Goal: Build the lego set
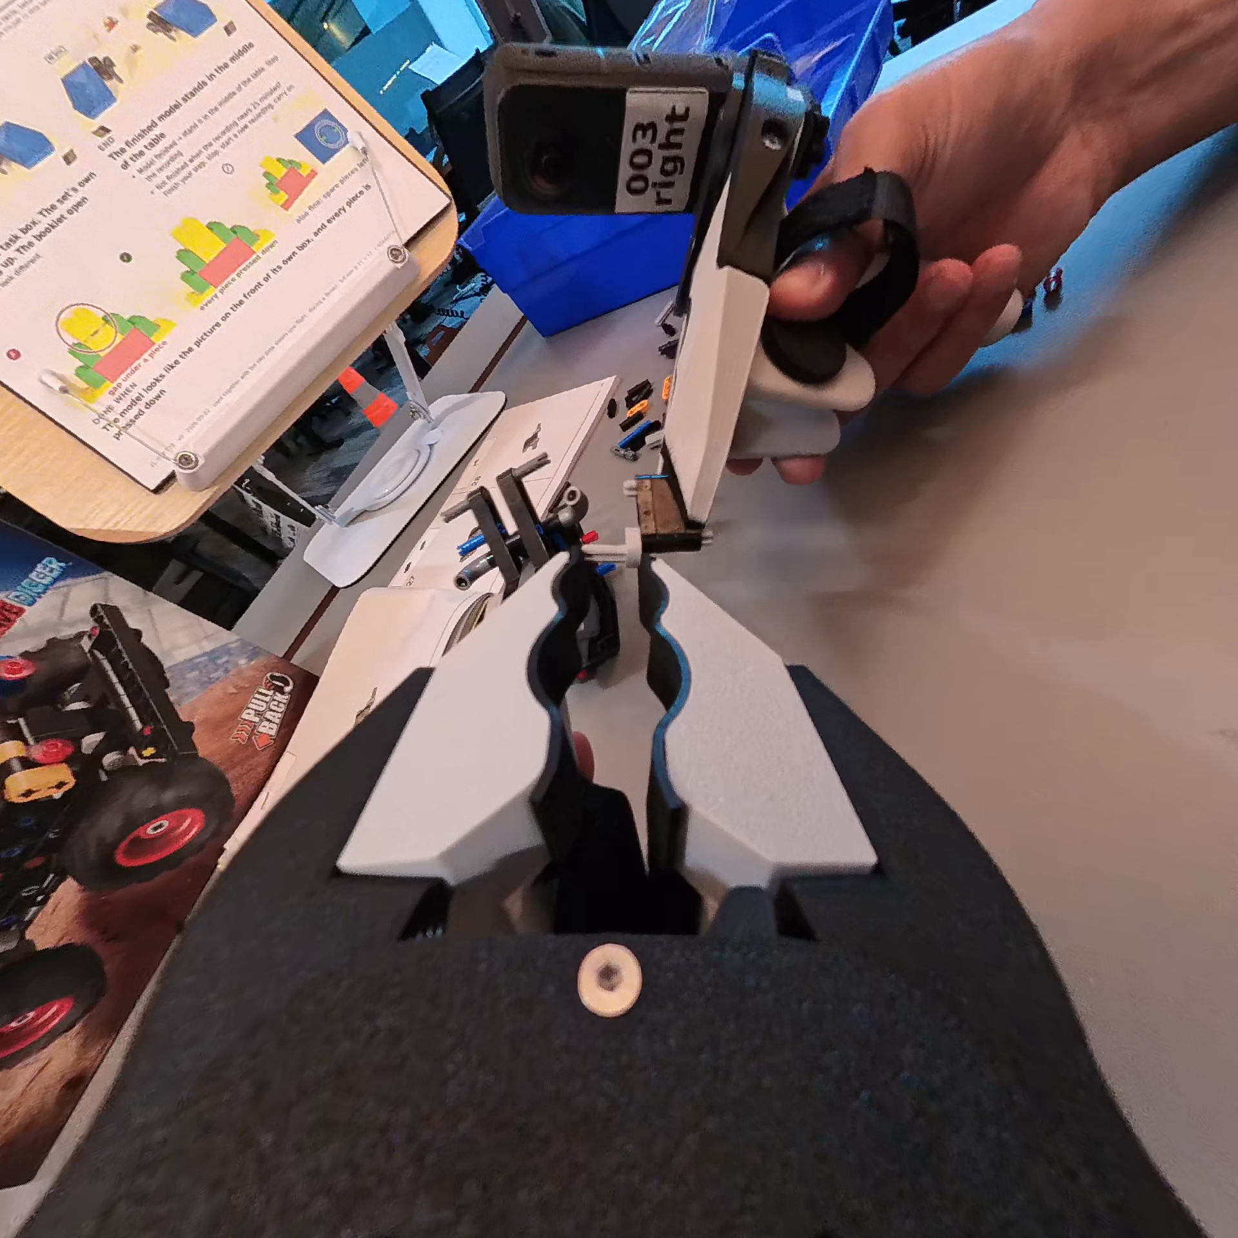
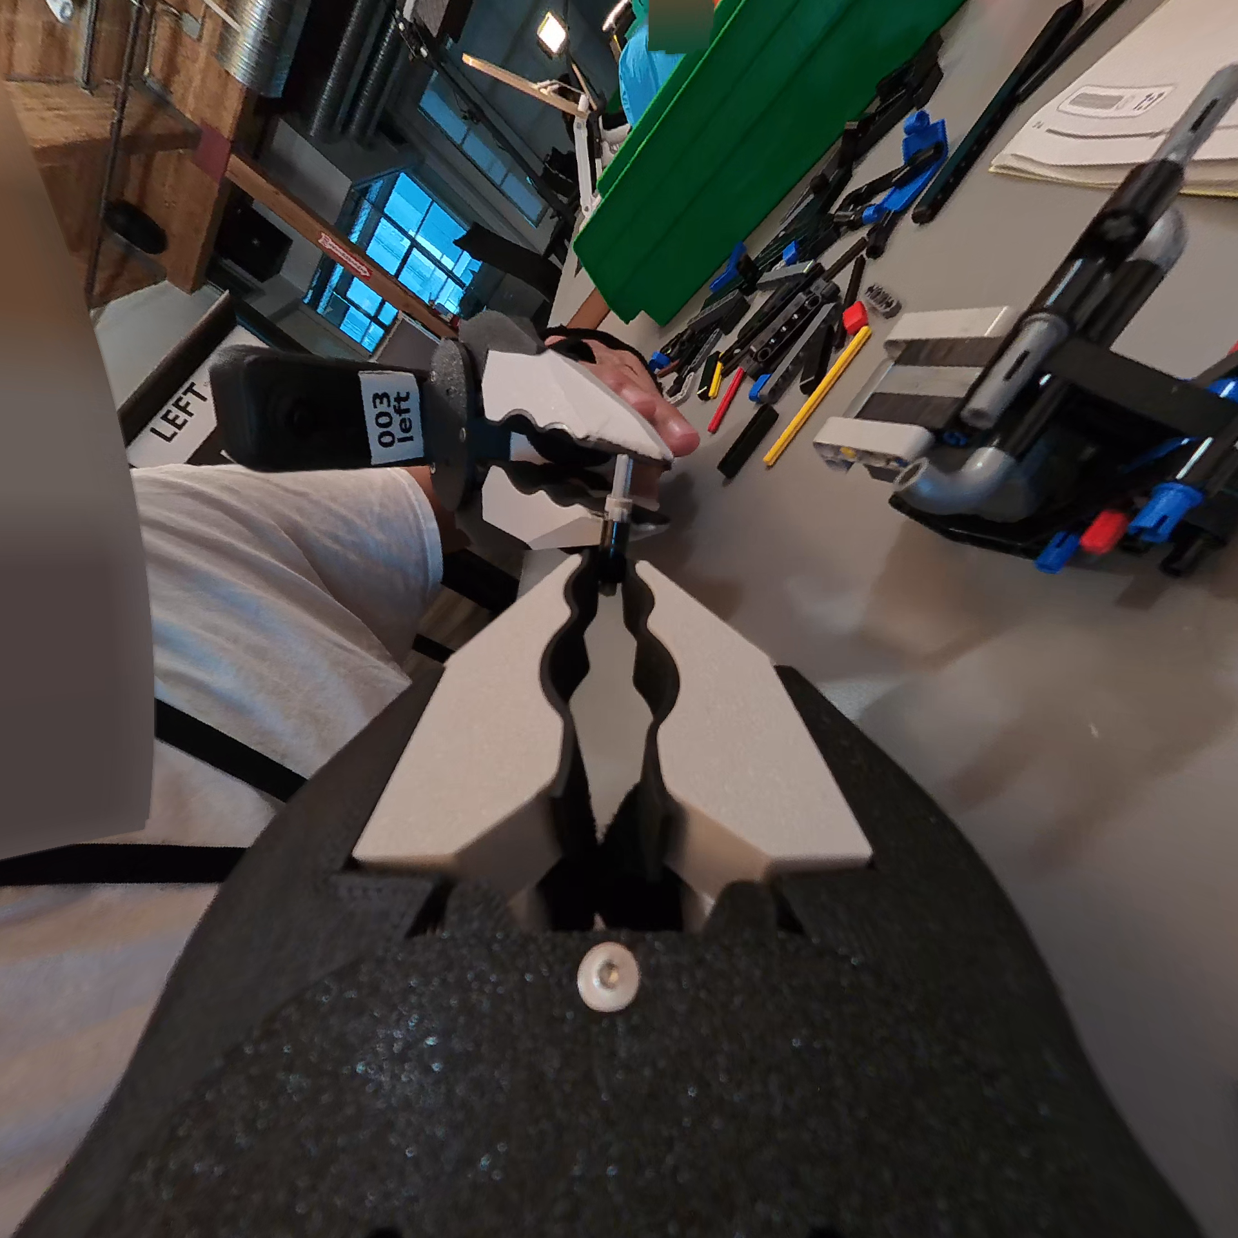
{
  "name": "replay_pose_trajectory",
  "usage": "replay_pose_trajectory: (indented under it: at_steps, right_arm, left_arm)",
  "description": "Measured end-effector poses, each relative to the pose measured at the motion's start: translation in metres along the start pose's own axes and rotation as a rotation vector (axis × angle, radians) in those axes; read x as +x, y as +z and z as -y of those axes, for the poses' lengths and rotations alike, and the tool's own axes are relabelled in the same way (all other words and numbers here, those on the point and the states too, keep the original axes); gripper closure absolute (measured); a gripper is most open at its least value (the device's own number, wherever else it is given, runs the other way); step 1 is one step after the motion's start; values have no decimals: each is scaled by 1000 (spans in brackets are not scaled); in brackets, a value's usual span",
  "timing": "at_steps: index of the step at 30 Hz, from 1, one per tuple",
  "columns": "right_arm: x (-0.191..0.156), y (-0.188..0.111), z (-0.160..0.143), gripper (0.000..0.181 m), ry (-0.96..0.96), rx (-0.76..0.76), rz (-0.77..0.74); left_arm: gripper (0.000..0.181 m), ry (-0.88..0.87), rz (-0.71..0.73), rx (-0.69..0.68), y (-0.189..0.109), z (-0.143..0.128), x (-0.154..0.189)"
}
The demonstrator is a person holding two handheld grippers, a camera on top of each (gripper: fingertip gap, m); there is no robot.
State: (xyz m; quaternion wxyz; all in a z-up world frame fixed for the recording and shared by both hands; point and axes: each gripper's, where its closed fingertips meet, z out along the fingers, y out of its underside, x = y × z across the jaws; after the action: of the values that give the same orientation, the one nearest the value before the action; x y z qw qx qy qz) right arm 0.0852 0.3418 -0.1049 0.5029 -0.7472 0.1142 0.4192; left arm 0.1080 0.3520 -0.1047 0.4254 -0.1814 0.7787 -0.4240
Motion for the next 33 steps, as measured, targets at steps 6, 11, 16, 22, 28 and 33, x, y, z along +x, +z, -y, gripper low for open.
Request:
replay_pose_trajectory:
  at_steps: [6, 11, 16, 22, 28, 33]
  right_arm:
    - [-6, -1, 2, 166, -109, -35, -10]
    - [15, -16, 5, 145, -532, -138, -274]
    - [9, -20, 14, 147, -700, -119, -361]
    - [21, -25, 7, 148, -870, -232, -504]
    - [8, -10, 7, 148, -691, -124, -387]
    - [-18, -8, 25, 151, -348, 75, -116]
  left_arm:
    - [169, -70, -16, 27, -1, 3, -5]
    - [169, -112, -37, 6, 4, -7, -6]
    - [168, -136, -43, 11, 4, -8, -6]
    - [168, -145, -59, 20, 5, -6, -4]
    - [168, -160, 13, 58, 0, 4, -14]
    - [168, -94, 94, 87, -5, 13, -18]
